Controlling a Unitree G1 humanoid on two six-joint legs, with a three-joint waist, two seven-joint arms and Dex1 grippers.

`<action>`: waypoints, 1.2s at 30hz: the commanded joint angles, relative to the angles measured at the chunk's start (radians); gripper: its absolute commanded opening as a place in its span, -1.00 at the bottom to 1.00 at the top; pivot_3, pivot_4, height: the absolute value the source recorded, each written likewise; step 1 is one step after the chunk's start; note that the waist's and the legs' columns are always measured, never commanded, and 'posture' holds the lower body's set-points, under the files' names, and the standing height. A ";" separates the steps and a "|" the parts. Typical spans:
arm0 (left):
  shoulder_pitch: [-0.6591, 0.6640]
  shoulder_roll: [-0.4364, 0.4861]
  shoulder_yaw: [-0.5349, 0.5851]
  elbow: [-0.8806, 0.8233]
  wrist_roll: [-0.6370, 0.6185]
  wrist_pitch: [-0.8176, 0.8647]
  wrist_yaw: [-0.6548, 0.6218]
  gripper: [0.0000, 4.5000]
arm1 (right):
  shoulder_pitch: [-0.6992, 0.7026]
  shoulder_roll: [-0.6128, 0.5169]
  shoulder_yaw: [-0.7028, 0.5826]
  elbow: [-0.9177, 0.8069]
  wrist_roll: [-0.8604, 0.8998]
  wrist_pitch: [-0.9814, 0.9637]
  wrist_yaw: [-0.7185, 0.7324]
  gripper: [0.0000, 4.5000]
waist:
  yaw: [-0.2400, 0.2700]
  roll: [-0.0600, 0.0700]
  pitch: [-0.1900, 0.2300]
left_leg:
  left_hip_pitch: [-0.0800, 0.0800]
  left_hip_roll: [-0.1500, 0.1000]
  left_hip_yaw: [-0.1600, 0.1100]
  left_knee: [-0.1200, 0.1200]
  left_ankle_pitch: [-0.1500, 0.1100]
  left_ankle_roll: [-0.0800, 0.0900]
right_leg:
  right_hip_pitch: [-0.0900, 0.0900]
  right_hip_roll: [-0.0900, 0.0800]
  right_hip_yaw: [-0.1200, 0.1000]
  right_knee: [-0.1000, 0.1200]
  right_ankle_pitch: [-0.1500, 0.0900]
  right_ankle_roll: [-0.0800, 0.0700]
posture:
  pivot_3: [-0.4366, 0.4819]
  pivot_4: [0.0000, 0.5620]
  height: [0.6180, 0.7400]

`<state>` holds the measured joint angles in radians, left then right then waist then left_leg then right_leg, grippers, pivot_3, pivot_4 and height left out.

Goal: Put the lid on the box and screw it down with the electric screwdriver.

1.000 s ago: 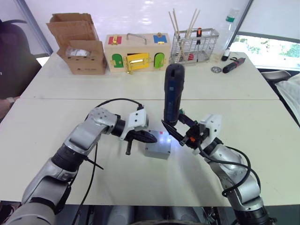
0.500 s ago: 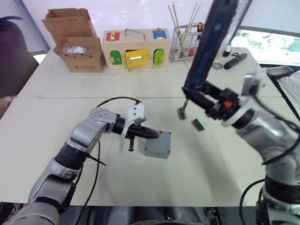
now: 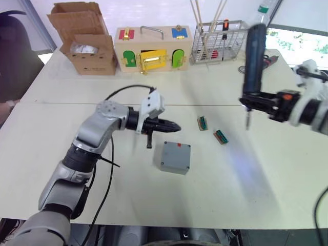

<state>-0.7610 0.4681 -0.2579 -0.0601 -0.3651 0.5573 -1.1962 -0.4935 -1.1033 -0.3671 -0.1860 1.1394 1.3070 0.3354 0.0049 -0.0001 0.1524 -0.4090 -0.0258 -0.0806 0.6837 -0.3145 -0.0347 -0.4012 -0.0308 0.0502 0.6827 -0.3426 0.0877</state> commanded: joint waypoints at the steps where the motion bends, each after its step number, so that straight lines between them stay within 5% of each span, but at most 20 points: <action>1: -0.018 0.009 -0.006 -0.109 -0.036 0.008 -0.024 -1.00 | 0.042 -0.125 -0.037 0.083 -0.025 0.124 0.078 -0.22 | 0.000 0.000 0.000 | 0.000 0.000 0.001 0.000 -0.001 0.001 | 0.000 0.000 0.001 0.000 0.000 0.000 | -0.05 -0.47 1.00; 6: 0.025 0.073 -0.079 -0.177 -0.013 0.004 -0.088 -1.00 | 0.157 -0.233 -0.008 0.179 -0.078 0.283 0.152 -0.22 | -0.002 0.001 0.000 | 0.002 0.001 0.002 0.000 -0.001 0.002 | 0.000 0.001 0.002 0.002 0.000 0.000 | -0.05 -0.47 1.00; 12: 0.087 0.092 -0.133 -0.195 0.009 -0.021 -0.100 -1.00 | 0.218 -0.235 0.065 0.206 -0.143 0.307 0.205 -0.22 | 0.003 0.003 0.000 | 0.002 0.001 0.003 0.001 -0.002 0.003 | 0.000 0.002 0.003 0.002 0.000 0.000 | -0.05 -0.47 1.00; 29: 0.139 0.088 -0.136 -0.238 0.023 -0.008 -0.024 -1.00 | 0.139 -0.132 0.170 0.292 -0.260 0.304 0.201 -0.22 | 0.008 0.004 0.000 | 0.002 0.001 0.002 0.002 -0.002 0.003 | 0.000 0.002 0.002 0.003 0.000 0.000 | -0.05 -0.47 1.00; 31: 0.135 0.083 -0.134 -0.238 0.020 -0.002 -0.016 -1.00 | 0.137 -0.119 0.169 0.280 -0.284 0.306 0.193 0.22 | 0.008 0.004 0.000 | 0.002 0.001 0.002 0.002 -0.001 0.003 | 0.000 0.002 0.002 0.003 0.000 0.000 | -0.05 -0.47 1.00; 36: 0.128 0.082 -0.130 -0.225 0.017 0.004 -0.011 -1.00 | 0.148 -0.114 0.170 0.255 -0.320 0.287 0.220 0.89 | 0.008 0.004 0.000 | 0.002 0.001 0.002 0.002 -0.001 0.003 | 0.000 0.002 0.002 0.003 0.000 0.000 | -0.05 -0.47 1.00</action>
<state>-0.6214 0.5502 -0.4104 -0.2700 -0.3362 0.5618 -1.2121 -0.3418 -1.2129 -0.1724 0.0865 0.8390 1.6024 0.5466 0.0125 0.0035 0.1525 -0.4065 -0.0248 -0.0783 0.6857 -0.3160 -0.0319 -0.4007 -0.0290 0.0524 0.6857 -0.3425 0.0877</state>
